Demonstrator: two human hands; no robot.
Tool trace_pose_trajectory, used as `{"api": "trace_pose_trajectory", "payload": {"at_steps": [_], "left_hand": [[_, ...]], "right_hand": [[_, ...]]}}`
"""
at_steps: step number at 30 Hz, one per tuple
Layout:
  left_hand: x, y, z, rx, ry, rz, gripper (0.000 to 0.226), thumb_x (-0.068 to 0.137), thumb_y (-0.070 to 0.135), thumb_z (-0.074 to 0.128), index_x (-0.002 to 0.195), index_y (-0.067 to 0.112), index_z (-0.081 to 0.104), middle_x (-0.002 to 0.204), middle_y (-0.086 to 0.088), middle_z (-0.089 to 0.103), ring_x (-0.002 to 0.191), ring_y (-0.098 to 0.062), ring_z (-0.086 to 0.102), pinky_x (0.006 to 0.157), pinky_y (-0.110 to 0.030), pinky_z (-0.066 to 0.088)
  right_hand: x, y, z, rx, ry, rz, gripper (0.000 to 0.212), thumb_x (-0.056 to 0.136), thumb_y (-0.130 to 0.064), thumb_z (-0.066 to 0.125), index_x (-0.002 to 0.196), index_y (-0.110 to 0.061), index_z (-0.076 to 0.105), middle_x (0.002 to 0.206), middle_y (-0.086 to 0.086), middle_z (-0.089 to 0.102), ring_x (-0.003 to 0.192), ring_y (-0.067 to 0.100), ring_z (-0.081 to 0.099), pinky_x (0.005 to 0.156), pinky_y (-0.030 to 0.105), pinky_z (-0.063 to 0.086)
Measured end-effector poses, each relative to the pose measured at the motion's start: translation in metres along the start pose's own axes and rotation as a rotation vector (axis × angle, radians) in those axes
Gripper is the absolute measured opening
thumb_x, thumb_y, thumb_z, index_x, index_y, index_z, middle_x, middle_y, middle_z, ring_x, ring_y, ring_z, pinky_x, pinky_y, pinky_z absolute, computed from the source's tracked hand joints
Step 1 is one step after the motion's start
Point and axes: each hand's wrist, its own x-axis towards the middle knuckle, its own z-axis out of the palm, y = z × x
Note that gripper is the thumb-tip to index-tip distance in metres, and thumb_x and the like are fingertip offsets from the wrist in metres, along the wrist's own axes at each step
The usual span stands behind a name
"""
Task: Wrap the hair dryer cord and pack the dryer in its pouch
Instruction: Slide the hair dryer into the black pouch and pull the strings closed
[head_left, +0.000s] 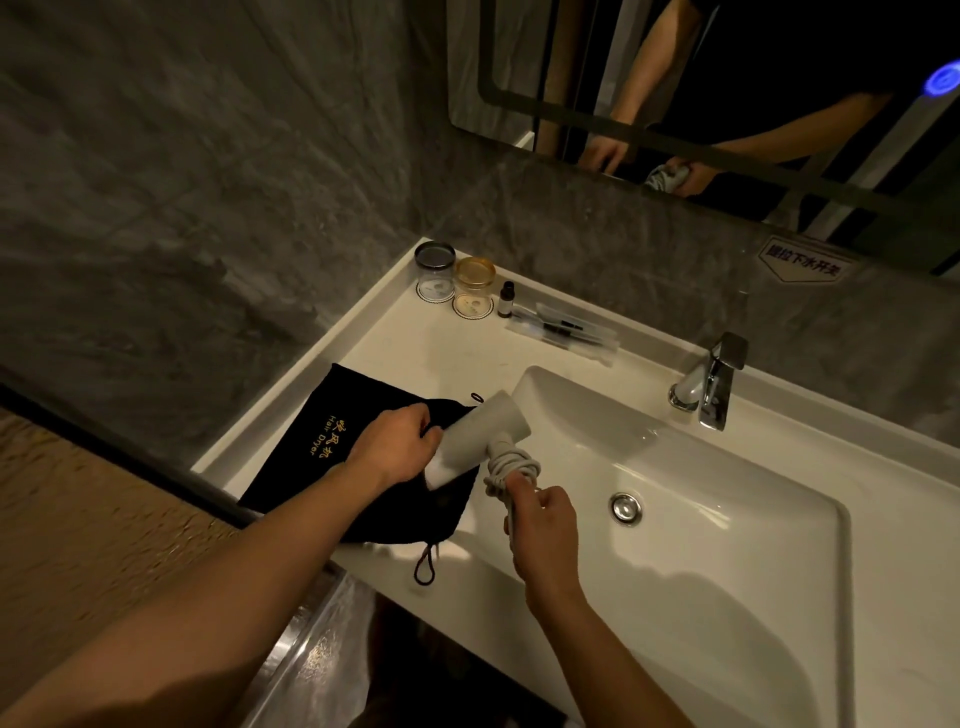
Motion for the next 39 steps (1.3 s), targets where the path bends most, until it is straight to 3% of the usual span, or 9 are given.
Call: {"api": "trace_pose_trajectory", "payload": {"at_steps": [3,6,12,17,22,29,33,36,39], "left_hand": [[0.008,0.001,-0.004,0.004,-0.012,0.012,0.021,0.094,0.033,0.05,0.095,0.014,0.059,0.098,-0.018,0.07,0.092,-0.038,0.064,0.073,-0.038,0.051],[0.014,0.005,-0.01,-0.076,0.018,0.044,0.018,0.097,0.031,0.049,0.092,0.014,0.054,0.096,-0.02,0.068,0.091,-0.039,0.063,0.074,-0.04,0.049],[0.013,0.016,-0.027,-0.145,-0.007,0.171,0.015,0.099,0.033,0.046,0.093,0.02,0.05,0.083,-0.012,0.067,0.08,-0.032,0.062,0.073,-0.043,0.053],[-0.004,0.021,-0.036,-0.16,-0.074,0.359,0.009,0.101,0.031,0.05,0.098,0.024,0.054,0.07,0.006,0.059,0.07,-0.018,0.059,0.065,-0.034,0.046],[-0.023,0.016,-0.038,-0.163,-0.037,0.505,0.006,0.1,0.028,0.052,0.101,0.024,0.057,0.088,0.005,0.064,0.08,-0.011,0.06,0.072,-0.032,0.049],[-0.043,-0.012,-0.023,-0.068,-0.023,0.423,0.038,0.089,0.007,0.057,0.123,0.026,0.058,0.107,0.001,0.057,0.104,-0.016,0.054,0.088,-0.029,0.045],[-0.062,-0.032,-0.012,0.024,0.165,0.375,0.057,0.075,-0.004,0.056,0.125,0.024,0.057,0.103,0.0,0.052,0.1,-0.022,0.05,0.084,-0.033,0.047],[-0.073,-0.041,-0.003,-0.016,0.419,0.166,0.042,0.072,-0.002,0.064,0.11,0.015,0.056,0.101,-0.004,0.048,0.096,-0.024,0.047,0.081,-0.036,0.046],[-0.08,-0.051,0.012,-0.233,0.528,-0.115,0.039,0.07,-0.005,0.069,0.101,0.01,0.05,0.102,-0.007,0.044,0.096,-0.024,0.044,0.081,-0.036,0.043]], "right_hand": [[-0.007,0.003,0.0,-0.059,-0.016,-0.058,0.051,0.07,-0.06,0.062,0.081,-0.011,0.052,0.069,0.008,0.062,0.061,0.019,0.054,0.061,0.04,0.044],[-0.016,0.006,0.002,-0.106,-0.058,-0.104,0.052,0.067,-0.063,0.061,0.078,-0.013,0.05,0.073,0.013,0.062,0.061,0.018,0.052,0.06,0.036,0.042],[-0.019,0.012,0.008,-0.15,-0.202,-0.126,0.051,0.07,-0.062,0.061,0.076,-0.014,0.048,0.073,0.021,0.06,0.062,0.018,0.05,0.061,0.037,0.042],[0.004,-0.004,0.015,-0.167,-0.256,-0.06,0.046,0.08,-0.057,0.062,0.079,-0.012,0.054,0.071,0.008,0.057,0.061,0.019,0.053,0.059,0.037,0.043],[0.013,-0.022,0.03,-0.047,-0.363,0.005,0.038,0.088,-0.046,0.06,0.076,-0.011,0.053,0.066,0.013,0.051,0.041,0.012,0.04,0.043,0.027,0.027],[0.021,-0.01,0.068,0.231,-0.276,0.254,0.032,0.091,-0.031,0.064,0.099,-0.001,0.07,0.081,0.014,0.066,0.05,0.016,0.046,0.044,0.024,0.031],[0.029,-0.001,0.089,0.447,-0.282,0.355,0.036,0.093,-0.032,0.069,0.121,-0.01,0.069,0.102,0.008,0.071,0.081,0.021,0.066,0.048,0.024,0.05],[0.033,-0.004,0.094,0.43,-0.339,0.387,0.038,0.094,-0.027,0.071,0.124,-0.006,0.067,0.089,0.004,0.066,0.07,0.015,0.059,0.047,0.024,0.049],[0.04,-0.01,0.093,0.423,-0.394,0.379,0.027,0.095,-0.016,0.068,0.121,-0.008,0.067,0.099,0.006,0.072,0.083,0.018,0.066,0.063,0.027,0.054]]}}
